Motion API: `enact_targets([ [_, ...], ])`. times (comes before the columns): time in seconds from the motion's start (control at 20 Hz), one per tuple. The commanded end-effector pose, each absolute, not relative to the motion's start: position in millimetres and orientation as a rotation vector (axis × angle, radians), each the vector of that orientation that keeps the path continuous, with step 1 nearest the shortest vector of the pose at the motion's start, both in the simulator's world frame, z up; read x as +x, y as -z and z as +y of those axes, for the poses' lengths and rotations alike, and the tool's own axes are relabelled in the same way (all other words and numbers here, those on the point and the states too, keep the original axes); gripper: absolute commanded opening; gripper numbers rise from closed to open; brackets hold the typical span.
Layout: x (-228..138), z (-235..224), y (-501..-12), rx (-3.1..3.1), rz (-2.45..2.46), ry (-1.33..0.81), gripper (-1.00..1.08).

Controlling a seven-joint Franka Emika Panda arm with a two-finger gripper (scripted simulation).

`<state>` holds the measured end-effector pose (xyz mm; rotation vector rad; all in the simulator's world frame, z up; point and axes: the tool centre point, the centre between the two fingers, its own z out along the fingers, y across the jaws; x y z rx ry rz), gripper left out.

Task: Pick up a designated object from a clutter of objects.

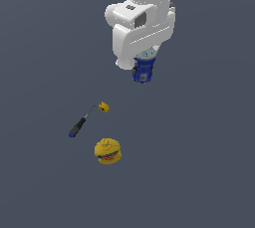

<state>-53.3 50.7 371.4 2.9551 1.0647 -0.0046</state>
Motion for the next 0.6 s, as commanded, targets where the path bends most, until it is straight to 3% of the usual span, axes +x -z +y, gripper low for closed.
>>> enact_targets([
  [0.0, -49.9, 56.4, -387.7, 2.955, 1.064, 0.0, -1.0],
  [0.55, -43.1, 66.1, -412.7, 2.956, 1.064, 0.0, -1.0],
])
